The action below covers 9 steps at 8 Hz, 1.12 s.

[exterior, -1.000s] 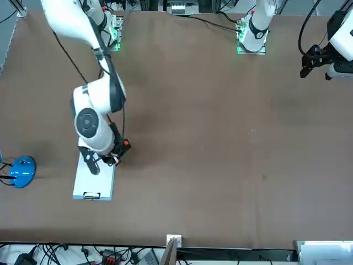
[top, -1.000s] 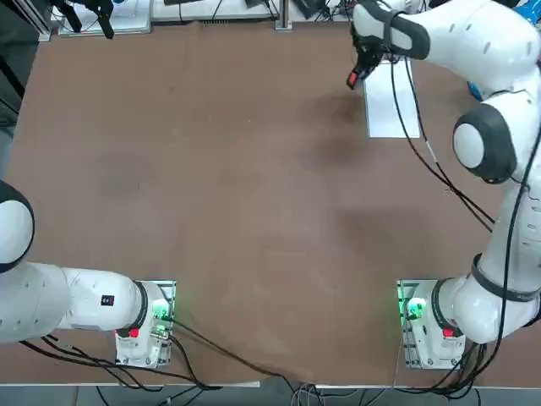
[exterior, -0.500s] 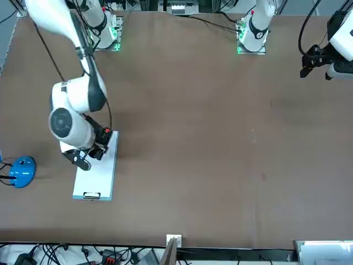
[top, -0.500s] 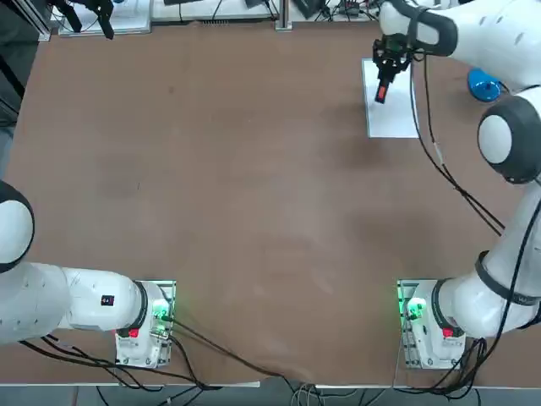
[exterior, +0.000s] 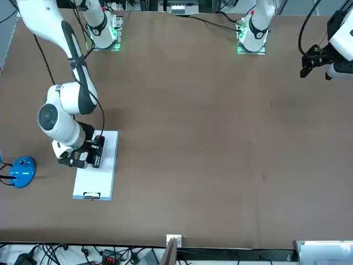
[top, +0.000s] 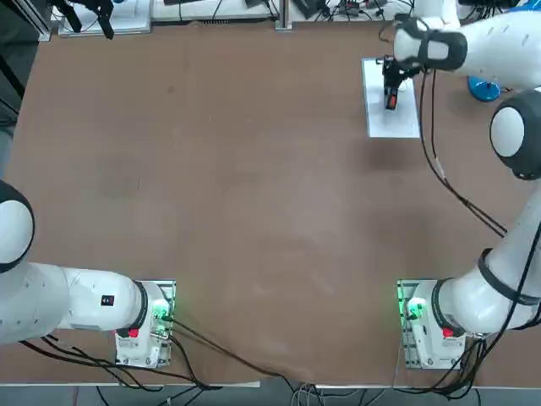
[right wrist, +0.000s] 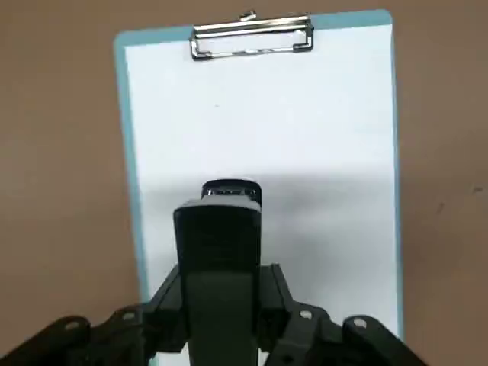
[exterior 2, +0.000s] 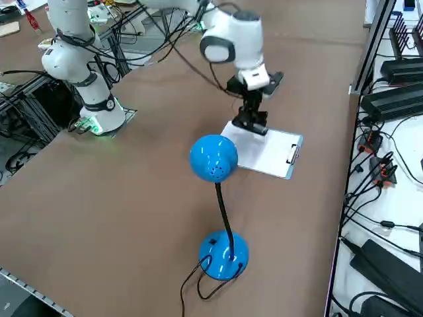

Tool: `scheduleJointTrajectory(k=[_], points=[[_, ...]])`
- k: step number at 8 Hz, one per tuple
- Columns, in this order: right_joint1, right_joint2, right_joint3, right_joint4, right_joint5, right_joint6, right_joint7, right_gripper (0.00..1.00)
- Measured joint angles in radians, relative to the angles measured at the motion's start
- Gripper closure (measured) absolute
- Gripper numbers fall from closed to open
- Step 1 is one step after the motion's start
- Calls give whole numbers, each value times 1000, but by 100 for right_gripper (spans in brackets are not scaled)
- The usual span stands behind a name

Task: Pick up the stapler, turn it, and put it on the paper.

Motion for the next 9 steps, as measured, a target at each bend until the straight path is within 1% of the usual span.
scheduleJointTrajectory(k=[1,3,6,8,9], points=[[-17,8,0,-30,0,42,-57,59],[-33,11,0,-39,0,71,-139,59],[-34,42,3,-40,0,168,-157,59],[-31,67,4,-40,0,194,-157,59],[-31,68,4,-40,0,196,-157,59]])
